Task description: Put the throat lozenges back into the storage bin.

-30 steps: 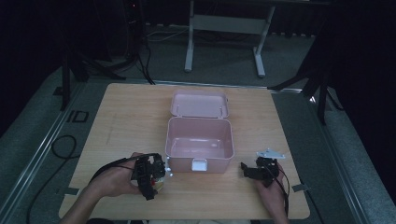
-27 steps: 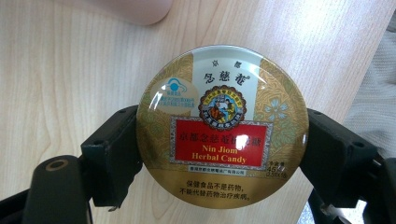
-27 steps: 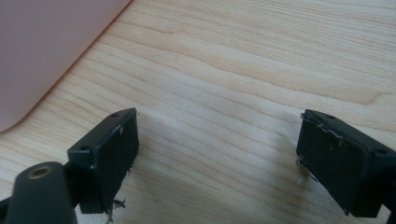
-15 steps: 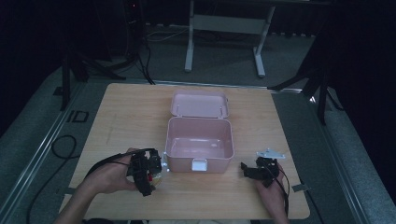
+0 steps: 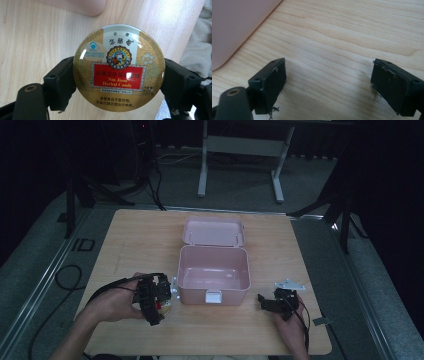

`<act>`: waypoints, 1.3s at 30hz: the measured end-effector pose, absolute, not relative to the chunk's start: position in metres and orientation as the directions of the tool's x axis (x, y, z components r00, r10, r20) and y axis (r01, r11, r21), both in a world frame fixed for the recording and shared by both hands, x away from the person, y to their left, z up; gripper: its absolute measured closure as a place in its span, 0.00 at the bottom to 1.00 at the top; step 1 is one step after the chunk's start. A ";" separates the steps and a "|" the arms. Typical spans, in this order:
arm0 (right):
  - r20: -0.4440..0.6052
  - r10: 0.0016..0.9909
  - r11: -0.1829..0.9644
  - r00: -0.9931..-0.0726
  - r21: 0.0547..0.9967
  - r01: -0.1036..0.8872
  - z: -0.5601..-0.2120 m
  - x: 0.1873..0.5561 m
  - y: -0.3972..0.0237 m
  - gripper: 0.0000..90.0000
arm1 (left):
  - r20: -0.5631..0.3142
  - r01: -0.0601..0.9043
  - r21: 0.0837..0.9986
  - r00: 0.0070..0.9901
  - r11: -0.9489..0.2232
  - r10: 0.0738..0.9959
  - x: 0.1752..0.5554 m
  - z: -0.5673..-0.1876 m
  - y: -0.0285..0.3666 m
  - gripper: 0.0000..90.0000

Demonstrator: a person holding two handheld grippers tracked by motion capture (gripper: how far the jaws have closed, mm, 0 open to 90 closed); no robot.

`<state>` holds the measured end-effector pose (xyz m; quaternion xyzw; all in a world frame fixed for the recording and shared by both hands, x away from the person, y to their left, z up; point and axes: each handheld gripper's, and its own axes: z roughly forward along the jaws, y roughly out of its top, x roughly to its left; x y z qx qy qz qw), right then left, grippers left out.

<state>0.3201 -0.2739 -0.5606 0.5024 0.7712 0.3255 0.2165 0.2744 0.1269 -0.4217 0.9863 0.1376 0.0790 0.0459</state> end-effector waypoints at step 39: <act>-0.007 0.916 0.284 -0.402 0.719 0.634 -0.561 0.320 -0.274 0.14 | 0.146 0.311 0.162 0.931 -0.937 0.334 0.293 -0.393 0.135 0.23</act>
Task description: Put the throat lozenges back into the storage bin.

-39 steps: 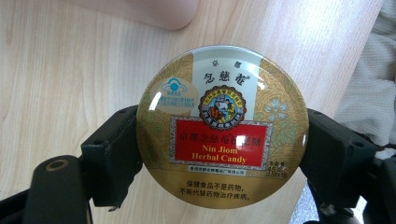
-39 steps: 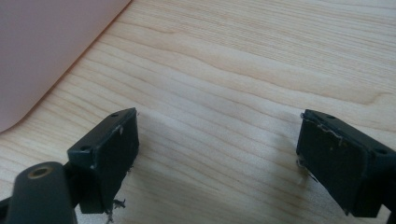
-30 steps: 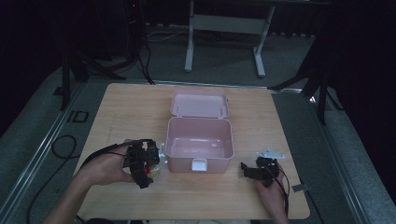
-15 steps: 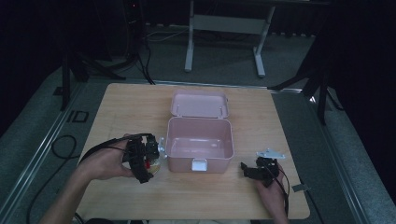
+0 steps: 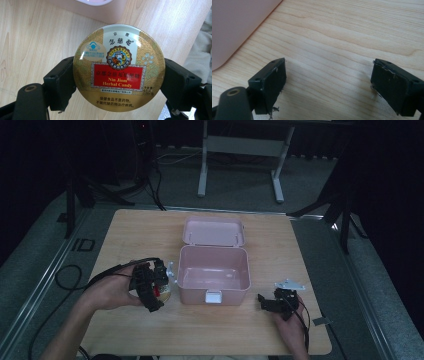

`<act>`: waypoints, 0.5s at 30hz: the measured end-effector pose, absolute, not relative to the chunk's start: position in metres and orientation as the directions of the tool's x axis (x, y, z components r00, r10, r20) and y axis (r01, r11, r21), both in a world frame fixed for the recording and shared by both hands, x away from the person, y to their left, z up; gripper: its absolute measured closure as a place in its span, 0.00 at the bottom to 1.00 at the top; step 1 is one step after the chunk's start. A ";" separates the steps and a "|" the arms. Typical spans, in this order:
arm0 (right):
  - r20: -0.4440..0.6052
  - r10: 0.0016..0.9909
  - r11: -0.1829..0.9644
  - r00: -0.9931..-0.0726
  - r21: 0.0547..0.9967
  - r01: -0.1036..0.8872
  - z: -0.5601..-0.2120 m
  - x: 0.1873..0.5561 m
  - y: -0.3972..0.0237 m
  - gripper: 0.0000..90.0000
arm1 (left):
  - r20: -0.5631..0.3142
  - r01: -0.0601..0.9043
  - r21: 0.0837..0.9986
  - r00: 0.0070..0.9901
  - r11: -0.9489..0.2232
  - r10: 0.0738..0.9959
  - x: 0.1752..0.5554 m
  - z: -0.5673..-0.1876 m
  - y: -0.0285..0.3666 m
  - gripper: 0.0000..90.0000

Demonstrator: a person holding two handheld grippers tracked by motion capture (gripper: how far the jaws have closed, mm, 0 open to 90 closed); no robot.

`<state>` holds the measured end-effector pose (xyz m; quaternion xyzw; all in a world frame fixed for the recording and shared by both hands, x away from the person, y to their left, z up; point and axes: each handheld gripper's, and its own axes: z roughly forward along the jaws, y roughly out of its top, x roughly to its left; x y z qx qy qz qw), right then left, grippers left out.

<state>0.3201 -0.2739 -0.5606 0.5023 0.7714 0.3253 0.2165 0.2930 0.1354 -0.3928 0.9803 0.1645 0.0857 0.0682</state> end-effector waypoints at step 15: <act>-0.006 0.916 0.283 -0.401 0.719 0.635 -0.561 0.320 -0.274 0.14 | 0.141 0.340 0.182 0.920 -0.923 0.366 0.300 -0.385 0.137 0.23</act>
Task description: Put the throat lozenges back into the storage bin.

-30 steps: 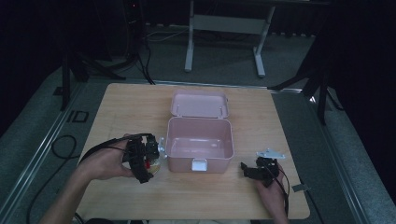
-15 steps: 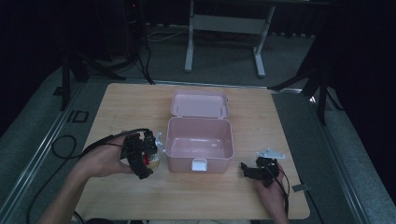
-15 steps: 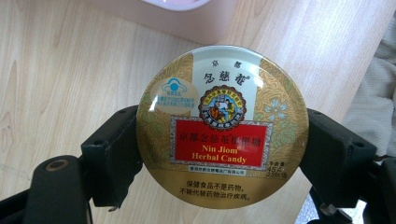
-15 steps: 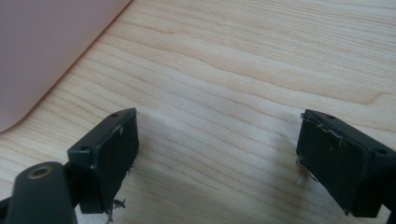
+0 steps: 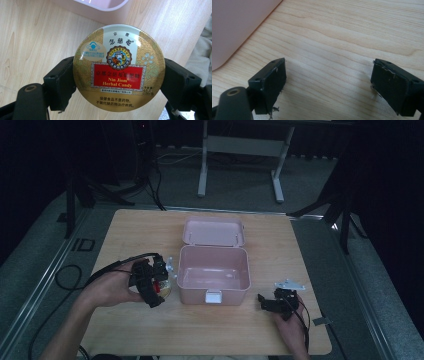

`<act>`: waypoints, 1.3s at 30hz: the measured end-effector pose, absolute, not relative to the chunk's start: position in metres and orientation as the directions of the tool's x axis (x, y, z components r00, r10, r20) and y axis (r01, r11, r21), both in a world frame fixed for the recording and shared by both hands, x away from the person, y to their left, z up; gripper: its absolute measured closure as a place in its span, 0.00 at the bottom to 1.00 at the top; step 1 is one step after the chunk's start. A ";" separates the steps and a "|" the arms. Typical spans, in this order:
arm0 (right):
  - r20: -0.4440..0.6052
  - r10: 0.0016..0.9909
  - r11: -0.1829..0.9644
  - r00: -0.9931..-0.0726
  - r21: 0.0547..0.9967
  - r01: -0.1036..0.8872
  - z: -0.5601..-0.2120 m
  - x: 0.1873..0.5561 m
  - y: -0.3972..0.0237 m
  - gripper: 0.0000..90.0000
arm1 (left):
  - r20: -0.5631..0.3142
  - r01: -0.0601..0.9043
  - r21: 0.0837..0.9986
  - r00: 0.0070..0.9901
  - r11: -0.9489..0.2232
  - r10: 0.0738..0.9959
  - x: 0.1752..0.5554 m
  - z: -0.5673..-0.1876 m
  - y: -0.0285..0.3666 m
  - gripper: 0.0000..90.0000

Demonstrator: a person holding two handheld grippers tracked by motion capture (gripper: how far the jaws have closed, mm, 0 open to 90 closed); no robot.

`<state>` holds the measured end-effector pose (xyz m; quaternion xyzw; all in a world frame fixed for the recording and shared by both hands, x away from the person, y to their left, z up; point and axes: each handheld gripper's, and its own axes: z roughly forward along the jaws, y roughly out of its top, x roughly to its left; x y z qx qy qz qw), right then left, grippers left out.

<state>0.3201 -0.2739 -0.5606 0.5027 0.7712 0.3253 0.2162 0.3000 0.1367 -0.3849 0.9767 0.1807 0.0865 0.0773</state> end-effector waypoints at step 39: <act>-0.006 0.916 0.283 -0.401 0.719 0.635 -0.560 0.320 -0.274 0.14 | 0.137 0.342 0.228 0.916 -0.912 0.378 0.323 -0.360 0.131 0.23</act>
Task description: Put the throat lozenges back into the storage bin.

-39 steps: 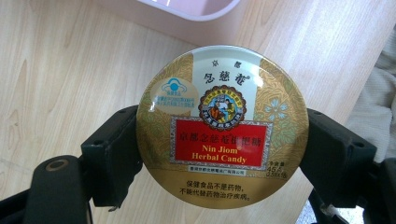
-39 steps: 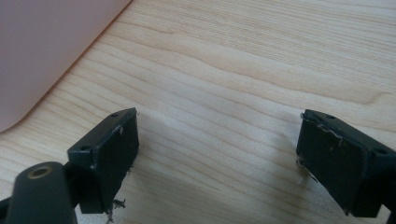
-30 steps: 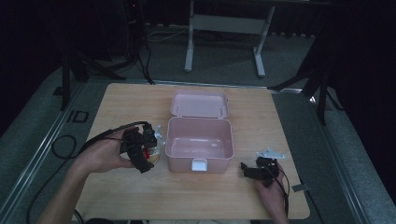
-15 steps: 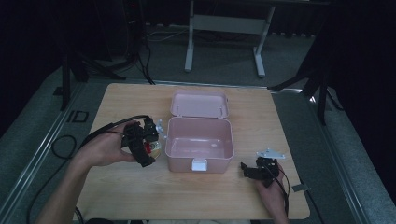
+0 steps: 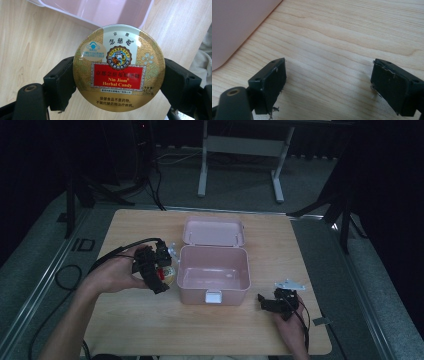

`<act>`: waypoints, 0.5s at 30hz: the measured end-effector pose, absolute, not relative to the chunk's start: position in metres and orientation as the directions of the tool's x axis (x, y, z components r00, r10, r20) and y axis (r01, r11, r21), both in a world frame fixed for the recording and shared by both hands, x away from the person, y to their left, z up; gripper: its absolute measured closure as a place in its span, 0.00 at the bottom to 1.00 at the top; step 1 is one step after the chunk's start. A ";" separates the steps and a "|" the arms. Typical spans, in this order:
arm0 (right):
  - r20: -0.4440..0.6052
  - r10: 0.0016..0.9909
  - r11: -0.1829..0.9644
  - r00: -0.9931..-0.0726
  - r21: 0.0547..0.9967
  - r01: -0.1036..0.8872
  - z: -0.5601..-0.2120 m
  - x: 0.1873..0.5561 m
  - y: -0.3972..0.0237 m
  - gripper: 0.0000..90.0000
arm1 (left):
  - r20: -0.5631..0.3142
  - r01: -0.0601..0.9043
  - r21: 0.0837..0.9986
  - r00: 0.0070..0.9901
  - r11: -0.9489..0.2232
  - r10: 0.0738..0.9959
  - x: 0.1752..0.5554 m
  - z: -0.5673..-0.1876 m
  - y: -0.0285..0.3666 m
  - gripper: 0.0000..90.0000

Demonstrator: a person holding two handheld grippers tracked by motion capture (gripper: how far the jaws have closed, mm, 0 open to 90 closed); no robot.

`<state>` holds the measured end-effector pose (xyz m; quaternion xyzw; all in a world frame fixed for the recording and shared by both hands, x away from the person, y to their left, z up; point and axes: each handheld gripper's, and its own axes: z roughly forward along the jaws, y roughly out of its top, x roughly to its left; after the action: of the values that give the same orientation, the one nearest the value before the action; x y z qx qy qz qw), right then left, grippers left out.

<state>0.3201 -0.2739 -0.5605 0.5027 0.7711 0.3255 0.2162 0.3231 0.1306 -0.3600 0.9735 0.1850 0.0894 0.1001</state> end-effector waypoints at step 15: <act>-0.007 0.916 0.283 -0.402 0.720 0.634 -0.561 0.320 -0.274 0.14 | 0.138 0.339 0.248 0.915 -0.908 0.379 0.334 -0.353 0.121 0.23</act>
<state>0.3202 -0.2739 -0.5605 0.5024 0.7712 0.3257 0.2165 0.3341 0.1210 -0.3532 0.9723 0.1846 0.0916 0.1101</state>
